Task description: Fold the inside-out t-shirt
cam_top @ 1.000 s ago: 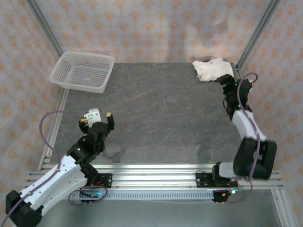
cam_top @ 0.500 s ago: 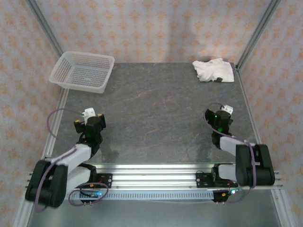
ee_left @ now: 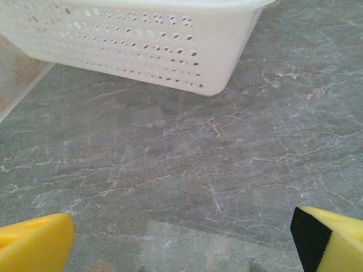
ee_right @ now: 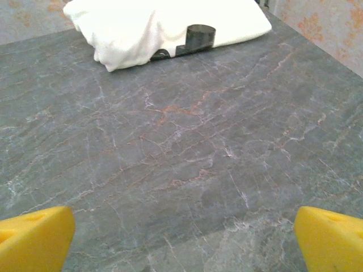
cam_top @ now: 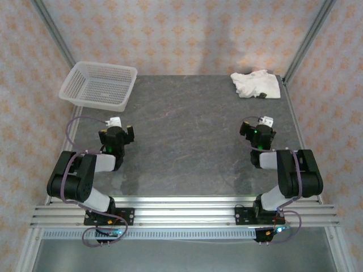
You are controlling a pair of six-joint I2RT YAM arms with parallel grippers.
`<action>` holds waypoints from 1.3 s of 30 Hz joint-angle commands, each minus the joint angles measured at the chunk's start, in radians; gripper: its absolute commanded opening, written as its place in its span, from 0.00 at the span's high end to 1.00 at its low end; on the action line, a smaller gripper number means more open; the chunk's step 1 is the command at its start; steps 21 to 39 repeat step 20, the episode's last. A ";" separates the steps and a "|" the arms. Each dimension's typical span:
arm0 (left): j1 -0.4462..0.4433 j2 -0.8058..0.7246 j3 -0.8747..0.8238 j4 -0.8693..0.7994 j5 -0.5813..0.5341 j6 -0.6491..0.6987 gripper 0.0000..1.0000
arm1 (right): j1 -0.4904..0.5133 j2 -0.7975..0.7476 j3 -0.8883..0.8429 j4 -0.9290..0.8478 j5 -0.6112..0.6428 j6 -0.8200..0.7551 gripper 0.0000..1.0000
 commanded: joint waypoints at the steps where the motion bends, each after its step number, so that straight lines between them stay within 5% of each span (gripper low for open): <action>1: 0.003 -0.017 0.021 0.031 0.014 0.015 0.00 | 0.004 -0.012 0.019 -0.025 -0.028 -0.027 0.01; 39: 0.003 -0.016 0.021 0.032 0.014 0.015 0.00 | 0.006 -0.008 0.006 0.005 -0.023 -0.024 0.01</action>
